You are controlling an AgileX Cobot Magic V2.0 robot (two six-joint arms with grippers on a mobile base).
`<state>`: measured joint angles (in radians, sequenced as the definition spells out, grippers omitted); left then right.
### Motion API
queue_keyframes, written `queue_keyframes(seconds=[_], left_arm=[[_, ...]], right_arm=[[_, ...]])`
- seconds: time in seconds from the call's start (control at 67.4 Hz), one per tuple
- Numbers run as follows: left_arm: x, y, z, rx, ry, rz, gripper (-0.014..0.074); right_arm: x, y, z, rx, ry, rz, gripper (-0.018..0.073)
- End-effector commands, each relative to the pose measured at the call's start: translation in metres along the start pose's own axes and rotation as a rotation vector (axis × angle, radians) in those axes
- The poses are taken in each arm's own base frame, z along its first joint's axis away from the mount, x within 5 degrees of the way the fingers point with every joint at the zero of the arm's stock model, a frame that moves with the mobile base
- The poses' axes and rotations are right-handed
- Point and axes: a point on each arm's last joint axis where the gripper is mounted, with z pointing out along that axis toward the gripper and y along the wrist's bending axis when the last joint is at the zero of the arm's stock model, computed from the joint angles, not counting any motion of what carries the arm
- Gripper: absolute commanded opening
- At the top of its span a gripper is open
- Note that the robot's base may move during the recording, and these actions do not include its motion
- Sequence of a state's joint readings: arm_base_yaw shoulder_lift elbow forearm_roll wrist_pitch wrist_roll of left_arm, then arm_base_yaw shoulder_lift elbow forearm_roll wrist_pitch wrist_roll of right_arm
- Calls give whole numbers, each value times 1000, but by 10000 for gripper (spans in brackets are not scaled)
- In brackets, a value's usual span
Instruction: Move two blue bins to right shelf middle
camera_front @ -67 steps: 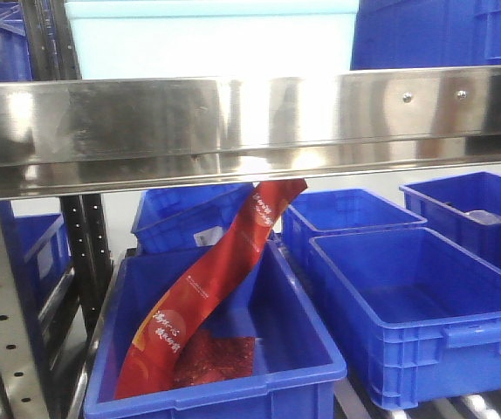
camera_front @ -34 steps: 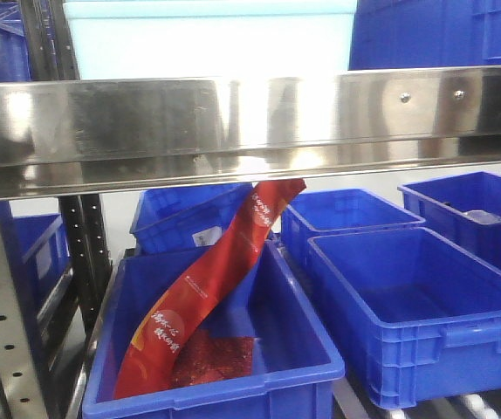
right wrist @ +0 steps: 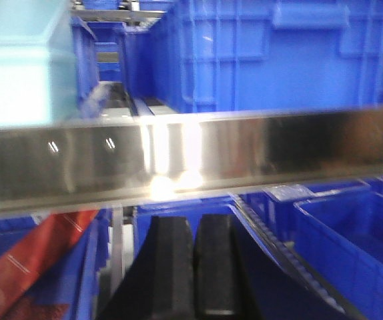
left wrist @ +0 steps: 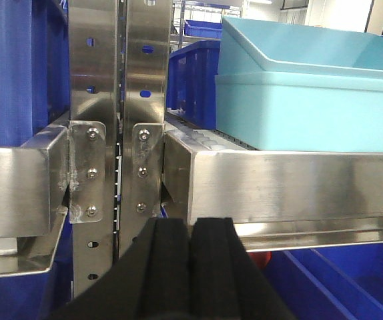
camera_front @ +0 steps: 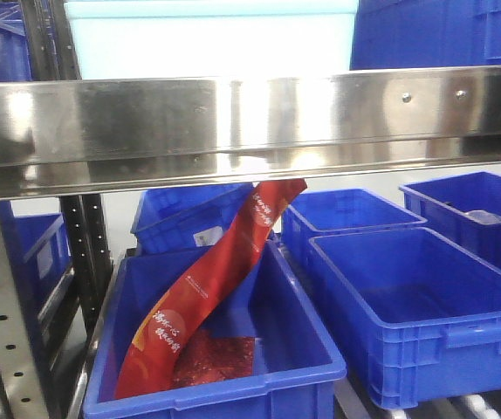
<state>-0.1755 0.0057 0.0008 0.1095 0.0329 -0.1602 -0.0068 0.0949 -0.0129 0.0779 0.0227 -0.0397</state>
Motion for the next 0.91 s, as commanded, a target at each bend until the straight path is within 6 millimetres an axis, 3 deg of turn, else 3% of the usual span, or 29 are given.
queue_keyframes(seconds=[0.0,0.89], left_arm=[[-3,0,-1,1,-28,-4,-111],[-3,0,-1,1,-28,-4,-111]], right_arm=[[4,0,-6,3,-19,-1,-162],[10,0,-8,1,36,-10,-162]])
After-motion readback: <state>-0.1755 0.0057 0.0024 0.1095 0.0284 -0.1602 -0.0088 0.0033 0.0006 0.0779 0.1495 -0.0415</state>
